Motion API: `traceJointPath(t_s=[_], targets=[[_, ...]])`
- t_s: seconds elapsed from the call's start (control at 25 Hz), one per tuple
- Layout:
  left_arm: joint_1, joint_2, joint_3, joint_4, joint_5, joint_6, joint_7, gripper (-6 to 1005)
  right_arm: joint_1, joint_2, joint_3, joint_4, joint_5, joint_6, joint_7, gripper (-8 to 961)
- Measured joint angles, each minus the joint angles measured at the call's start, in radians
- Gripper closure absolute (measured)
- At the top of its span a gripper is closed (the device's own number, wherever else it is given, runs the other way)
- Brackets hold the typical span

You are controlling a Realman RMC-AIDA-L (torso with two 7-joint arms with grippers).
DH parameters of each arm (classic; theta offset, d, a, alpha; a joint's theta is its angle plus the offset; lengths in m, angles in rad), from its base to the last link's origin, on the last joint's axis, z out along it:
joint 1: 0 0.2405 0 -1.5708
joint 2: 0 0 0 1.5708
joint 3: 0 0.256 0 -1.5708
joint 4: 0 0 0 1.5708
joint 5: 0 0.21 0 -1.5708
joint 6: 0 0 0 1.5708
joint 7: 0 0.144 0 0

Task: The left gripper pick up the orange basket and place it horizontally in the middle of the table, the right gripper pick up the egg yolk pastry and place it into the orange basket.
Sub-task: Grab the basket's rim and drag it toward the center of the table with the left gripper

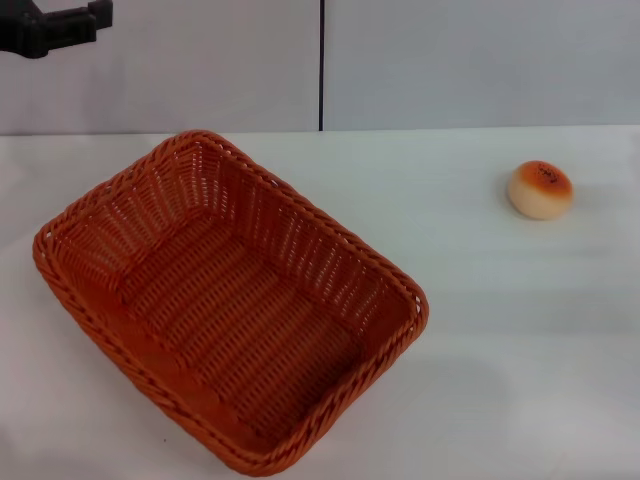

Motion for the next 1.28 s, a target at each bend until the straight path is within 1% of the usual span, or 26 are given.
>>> traceJointPath(t_s=[0.04, 0.08, 0.16, 0.2, 0.24, 0.28, 0.32, 0.36, 0.4, 0.44, 0.48, 0.64, 0.68, 0.76, 0.8, 0.84, 0.88, 0.96, 1.04, 1.28], targets=[[-0.019, 0.002, 0.006, 0.087, 0.106, 0.043, -0.074, 268, 0.0, 0.0, 0.003, 0.0, 0.0, 0.002, 0.0, 339], [-0.019, 0.002, 0.006, 0.087, 0.106, 0.043, -0.074, 268, 0.0, 0.0, 0.003, 0.0, 0.0, 0.002, 0.0, 339], [-0.046, 0.002, 0.008, 0.146, 0.212, 0.099, -0.135, 267, 0.0, -0.001, 0.004, 0.0, 0.0, 0.006, 0.0, 339], [-0.07, 0.003, 0.008, 0.172, 0.284, 0.146, -0.171, 267, 0.0, -0.001, 0.003, 0.0, 0.0, 0.01, 0.0, 339], [-0.114, 0.003, 0.008, 0.19, 0.386, 0.219, -0.212, 267, 0.0, -0.001, 0.0, -0.001, 0.0, 0.013, 0.0, 339], [-0.114, 0.003, 0.008, 0.19, 0.386, 0.219, -0.212, 267, 0.0, -0.001, 0.0, -0.001, 0.0, 0.013, 0.0, 339], [-0.155, -0.004, 0.011, 0.199, 0.485, 0.281, -0.234, 267, 0.0, -0.001, -0.001, -0.001, 0.0, 0.014, 0.0, 339], [-0.155, -0.004, 0.011, 0.199, 0.485, 0.281, -0.234, 267, 0.001, -0.001, -0.002, -0.001, 0.0, 0.015, 0.0, 339], [-0.176, -0.01, 0.019, 0.205, 0.544, 0.315, -0.241, 267, 0.003, -0.001, -0.003, -0.001, 0.0, 0.017, 0.0, 339], [-0.198, -0.019, 0.052, 0.211, 0.615, 0.358, -0.254, 268, 0.006, -0.001, -0.01, -0.003, 0.0, 0.021, -0.004, 339], [-0.198, -0.019, 0.052, 0.211, 0.615, 0.358, -0.254, 268, 0.006, -0.001, -0.01, -0.003, 0.0, 0.021, -0.004, 339], [-0.206, -0.02, 0.148, 0.219, 0.676, 0.376, -0.317, 269, 0.008, -0.001, -0.02, -0.01, 0.0, 0.042, -0.008, 339], [-0.206, -0.02, 0.148, 0.219, 0.676, 0.376, -0.317, 269, 0.008, -0.001, -0.02, -0.01, 0.0, 0.042, -0.008, 339], [-0.206, -0.022, 0.181, 0.217, 0.706, 0.369, -0.337, 269, 0.008, -0.001, -0.025, -0.012, 0.0, 0.044, -0.008, 339], [-0.204, -0.023, 0.202, 0.215, 0.72, 0.362, -0.348, 269, 0.008, -0.001, -0.028, -0.013, 0.0, 0.044, -0.008, 339], [-0.197, -0.023, 0.241, 0.208, 0.736, 0.342, -0.37, 270, 0.009, -0.001, -0.035, -0.017, -0.001, 0.044, -0.008, 339], [-0.197, -0.023, 0.241, 0.208, 0.736, 0.342, -0.37, 270, 0.009, -0.001, -0.035, -0.017, -0.001, 0.044, -0.008, 339], [-0.189, -0.024, 0.27, 0.203, 0.737, 0.32, -0.383, 270, 0.009, -0.001, -0.041, -0.022, -0.002, 0.044, -0.008, 339], [-0.17, -0.024, 0.327, 0.182, 0.738, 0.279, -0.4, 271, 0.008, -0.001, -0.043, -0.023, -0.002, 0.041, -0.009, 339], [-0.152, -0.025, 0.379, 0.161, 0.757, 0.256, -0.415, 272, 0.005, 0.001, -0.044, -0.023, -0.003, 0.035, -0.005, 340]])
